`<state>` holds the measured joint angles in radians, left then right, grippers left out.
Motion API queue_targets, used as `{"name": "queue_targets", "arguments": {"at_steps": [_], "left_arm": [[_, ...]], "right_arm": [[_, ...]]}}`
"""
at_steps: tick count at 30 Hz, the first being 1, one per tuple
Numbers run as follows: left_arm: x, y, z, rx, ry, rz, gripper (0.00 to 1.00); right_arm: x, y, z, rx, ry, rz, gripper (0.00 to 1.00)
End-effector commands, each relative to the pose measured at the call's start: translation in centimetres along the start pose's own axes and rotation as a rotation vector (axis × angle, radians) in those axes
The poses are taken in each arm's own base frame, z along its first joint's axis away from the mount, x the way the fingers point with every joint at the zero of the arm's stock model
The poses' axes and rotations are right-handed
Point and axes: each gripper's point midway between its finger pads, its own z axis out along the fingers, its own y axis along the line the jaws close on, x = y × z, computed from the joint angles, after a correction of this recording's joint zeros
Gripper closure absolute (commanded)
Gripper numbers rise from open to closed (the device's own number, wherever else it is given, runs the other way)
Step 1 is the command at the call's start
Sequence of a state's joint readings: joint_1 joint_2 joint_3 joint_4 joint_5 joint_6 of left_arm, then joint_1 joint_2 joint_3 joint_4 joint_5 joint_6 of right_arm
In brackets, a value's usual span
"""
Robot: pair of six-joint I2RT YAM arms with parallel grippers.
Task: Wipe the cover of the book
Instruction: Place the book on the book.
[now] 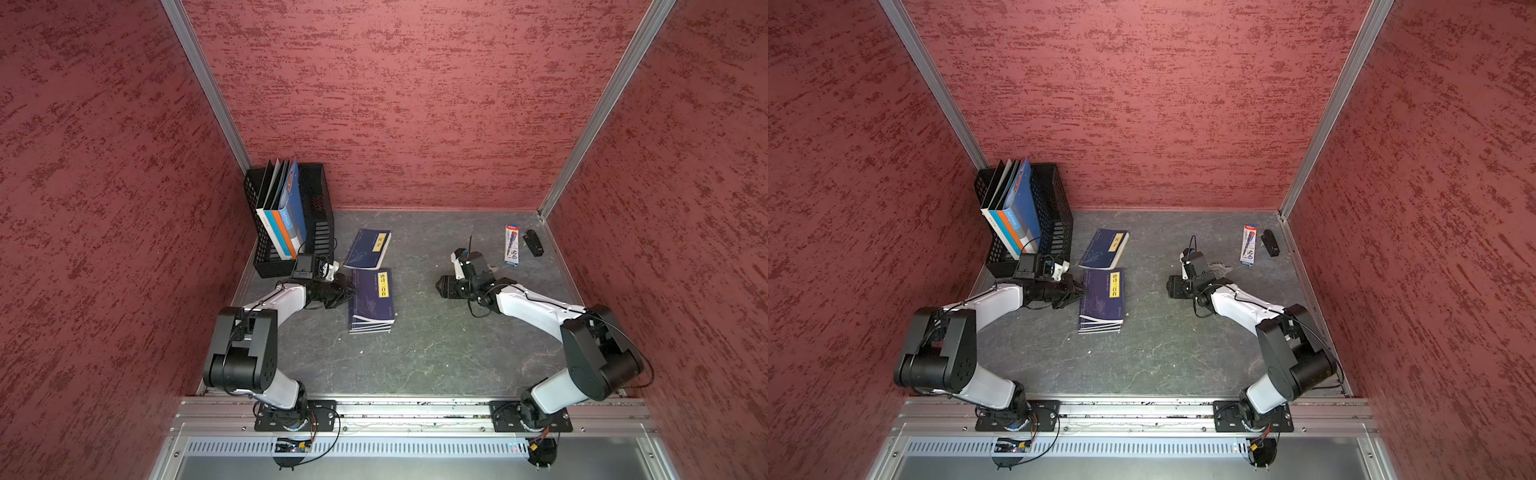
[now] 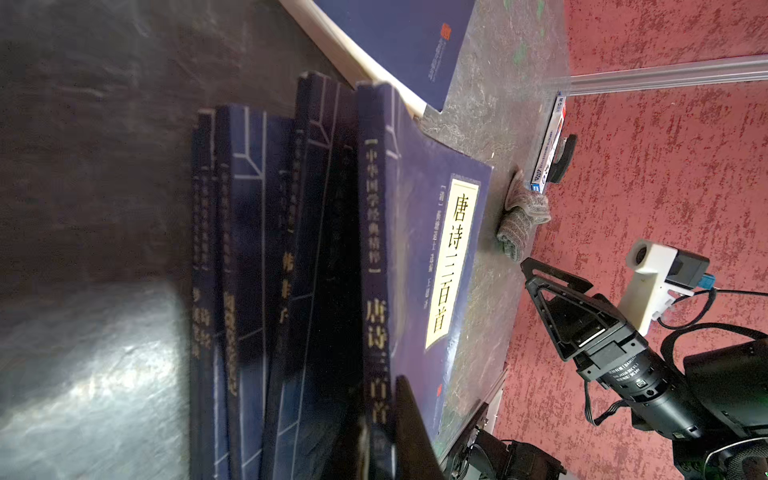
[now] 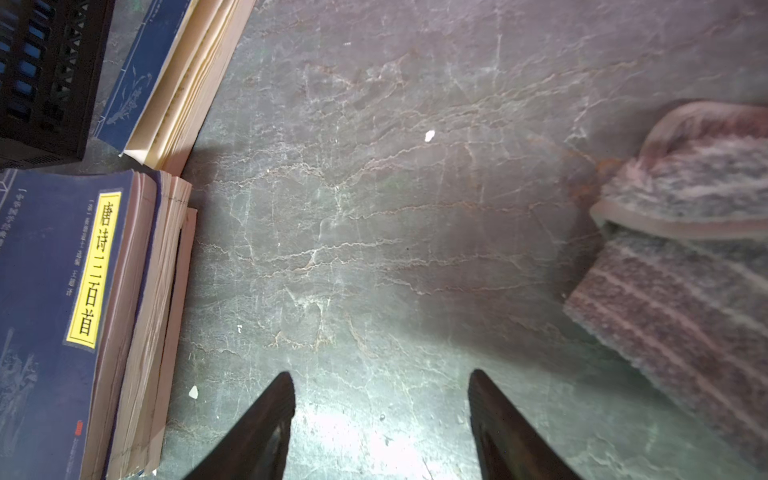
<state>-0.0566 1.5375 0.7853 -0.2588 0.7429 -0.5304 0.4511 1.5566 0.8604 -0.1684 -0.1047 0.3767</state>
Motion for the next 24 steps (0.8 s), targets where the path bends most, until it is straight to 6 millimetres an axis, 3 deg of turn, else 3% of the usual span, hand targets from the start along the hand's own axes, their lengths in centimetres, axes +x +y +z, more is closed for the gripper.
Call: {"name": "queue_targets", "arguments": {"at_steps": [1, 15, 24], "left_arm": [[-0.7, 0.1, 0.1, -0.037, -0.007, 0.044, 0.86], [-0.2, 1.1, 1.4, -0.091, 0.037, 0.05, 0.71], [-0.6, 1.5, 1.1, -0.162, 0.018, 0.072, 0.48]], "right_arm": [[0.6, 0.6, 0.4, -0.024, 0.016, -0.008, 0.33], [0.7, 4.3, 1.5, -0.045, 0.045, -0.054, 0.33], [0.9, 7.0, 2.8, -0.057, 0.066, -0.09, 0.34]]}}
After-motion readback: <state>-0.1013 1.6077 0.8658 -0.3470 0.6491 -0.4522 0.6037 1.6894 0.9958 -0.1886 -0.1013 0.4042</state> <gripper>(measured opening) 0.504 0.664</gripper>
